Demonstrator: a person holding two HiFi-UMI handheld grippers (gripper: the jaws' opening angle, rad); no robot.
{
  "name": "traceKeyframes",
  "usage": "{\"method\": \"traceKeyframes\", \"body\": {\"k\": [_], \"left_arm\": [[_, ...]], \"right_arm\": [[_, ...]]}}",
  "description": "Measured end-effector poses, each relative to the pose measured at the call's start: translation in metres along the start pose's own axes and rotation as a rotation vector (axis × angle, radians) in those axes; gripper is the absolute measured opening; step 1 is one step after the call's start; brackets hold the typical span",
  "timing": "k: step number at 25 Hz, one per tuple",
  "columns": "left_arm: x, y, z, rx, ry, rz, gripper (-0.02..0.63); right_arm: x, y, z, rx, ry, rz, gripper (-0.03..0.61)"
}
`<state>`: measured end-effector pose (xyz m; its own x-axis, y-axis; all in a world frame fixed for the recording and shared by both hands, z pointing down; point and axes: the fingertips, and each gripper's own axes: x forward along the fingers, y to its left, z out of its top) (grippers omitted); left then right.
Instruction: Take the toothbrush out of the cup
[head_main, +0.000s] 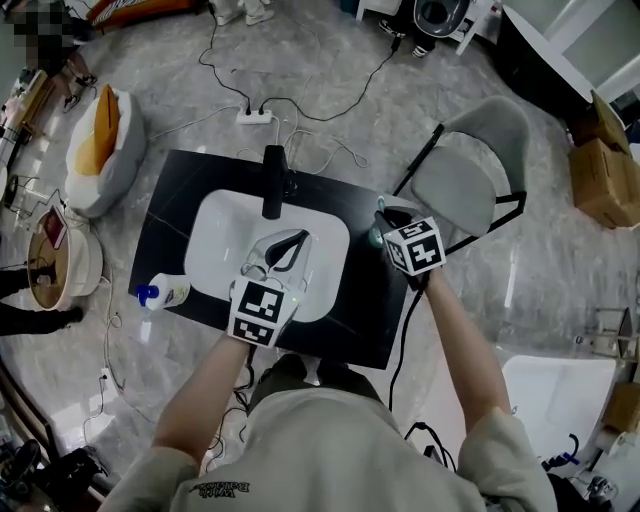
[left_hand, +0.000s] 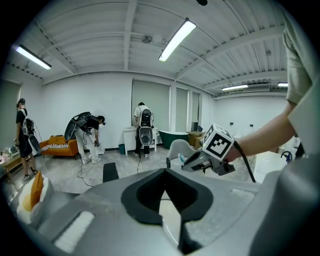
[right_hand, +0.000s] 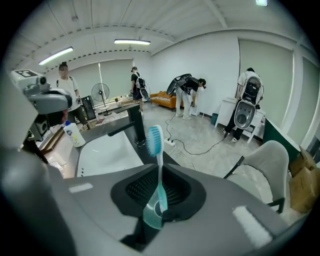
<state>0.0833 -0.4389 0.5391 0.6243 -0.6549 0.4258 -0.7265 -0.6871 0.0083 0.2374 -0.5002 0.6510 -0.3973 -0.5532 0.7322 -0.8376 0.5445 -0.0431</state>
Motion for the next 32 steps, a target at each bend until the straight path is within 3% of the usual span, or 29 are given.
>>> {"method": "traceKeyframes", "body": {"k": [6, 17, 21, 26, 32], "left_arm": [[-0.012, 0.006, 0.031, 0.042, -0.059, 0.011, 0.002], [-0.07, 0.012, 0.128, 0.104, -0.246, 0.024, 0.002], [-0.1, 0.004, 0.156, 0.158, -0.308, 0.035, 0.002], [-0.133, -0.014, 0.174, 0.293, -0.357, 0.046, 0.002], [-0.165, -0.023, 0.173, 0.225, -0.398, 0.071, 0.002]], "right_arm": [[-0.059, 0.0, 0.041, -0.032, -0.118, -0.049, 0.029], [-0.212, 0.04, 0.141, 0.007, -0.498, -0.112, 0.028], [-0.266, 0.064, 0.153, 0.031, -0.606, -0.109, 0.028], [-0.323, 0.089, 0.157, 0.014, -0.73, -0.129, 0.028], [-0.355, 0.115, 0.139, 0.042, -0.783, -0.118, 0.028]]}}
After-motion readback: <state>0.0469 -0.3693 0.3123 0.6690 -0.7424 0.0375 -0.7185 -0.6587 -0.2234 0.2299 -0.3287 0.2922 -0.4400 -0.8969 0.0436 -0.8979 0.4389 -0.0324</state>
